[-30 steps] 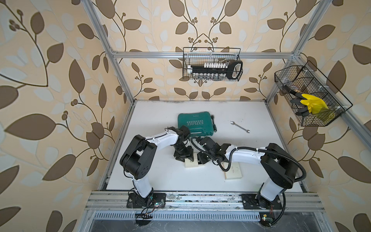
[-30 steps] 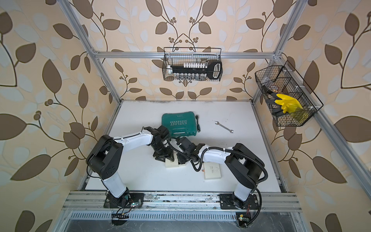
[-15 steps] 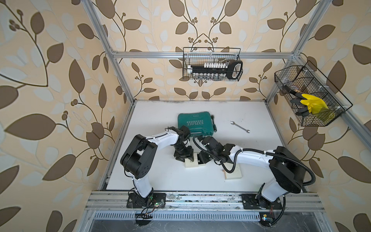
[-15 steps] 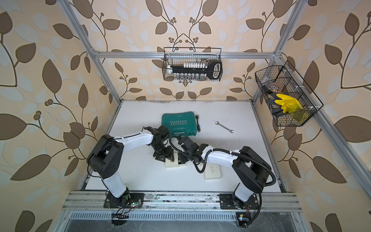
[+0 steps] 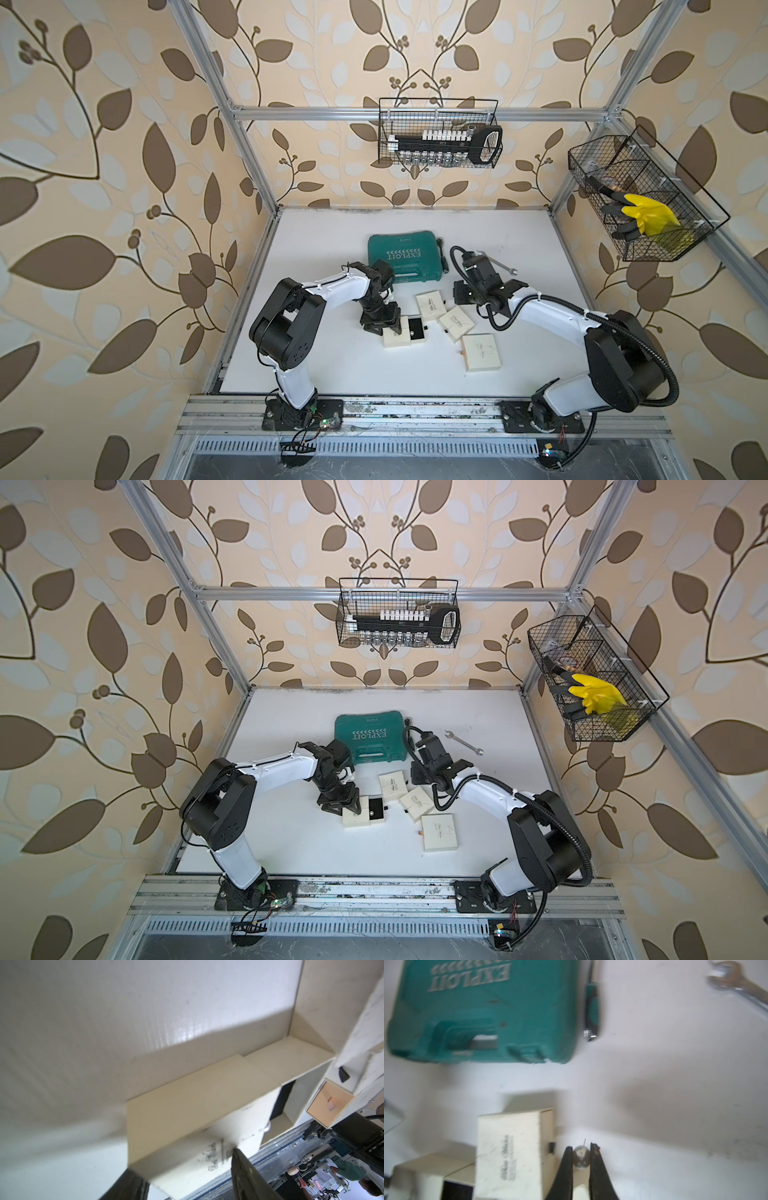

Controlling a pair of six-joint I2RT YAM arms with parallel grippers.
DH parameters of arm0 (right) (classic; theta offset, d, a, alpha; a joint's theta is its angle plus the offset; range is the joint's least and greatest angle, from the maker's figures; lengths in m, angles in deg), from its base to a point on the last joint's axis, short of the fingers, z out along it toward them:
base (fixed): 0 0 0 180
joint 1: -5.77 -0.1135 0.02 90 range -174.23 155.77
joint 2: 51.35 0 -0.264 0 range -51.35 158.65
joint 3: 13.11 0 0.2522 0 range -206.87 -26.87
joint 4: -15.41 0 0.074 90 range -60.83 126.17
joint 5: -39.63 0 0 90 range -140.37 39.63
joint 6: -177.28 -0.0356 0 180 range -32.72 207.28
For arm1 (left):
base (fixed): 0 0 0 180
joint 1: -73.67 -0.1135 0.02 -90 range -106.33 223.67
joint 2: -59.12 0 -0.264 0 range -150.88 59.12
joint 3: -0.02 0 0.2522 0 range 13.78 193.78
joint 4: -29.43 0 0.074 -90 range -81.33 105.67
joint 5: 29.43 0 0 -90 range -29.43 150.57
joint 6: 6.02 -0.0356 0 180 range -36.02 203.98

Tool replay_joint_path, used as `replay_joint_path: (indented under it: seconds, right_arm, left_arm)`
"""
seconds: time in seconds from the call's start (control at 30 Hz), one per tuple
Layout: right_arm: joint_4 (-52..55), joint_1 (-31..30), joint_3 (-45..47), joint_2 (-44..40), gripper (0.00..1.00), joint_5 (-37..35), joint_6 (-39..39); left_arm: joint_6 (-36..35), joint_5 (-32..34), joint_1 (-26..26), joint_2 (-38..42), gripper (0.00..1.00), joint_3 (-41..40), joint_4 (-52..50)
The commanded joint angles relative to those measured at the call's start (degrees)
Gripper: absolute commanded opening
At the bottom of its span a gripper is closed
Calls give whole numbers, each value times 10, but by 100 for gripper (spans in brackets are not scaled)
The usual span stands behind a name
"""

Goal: Take out the earrings from the drawer-style jewelry box
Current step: Place the earring at the center of the board.

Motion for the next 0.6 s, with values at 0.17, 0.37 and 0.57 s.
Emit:
replay_joint_path:
  seconds: [0.17,0.37,0.57]
  right_arm:
    - [-1,95,22,50,9,51,-14]
    - [-3,119,18,72,9,63,-3]
    - [7,124,14,85,13,57,-4]
  left_arm:
    - [1,18,9,-2,62,5,-9]
    - [1,34,9,-3,62,8,-23]
    - [0,33,9,-2,63,8,-24]
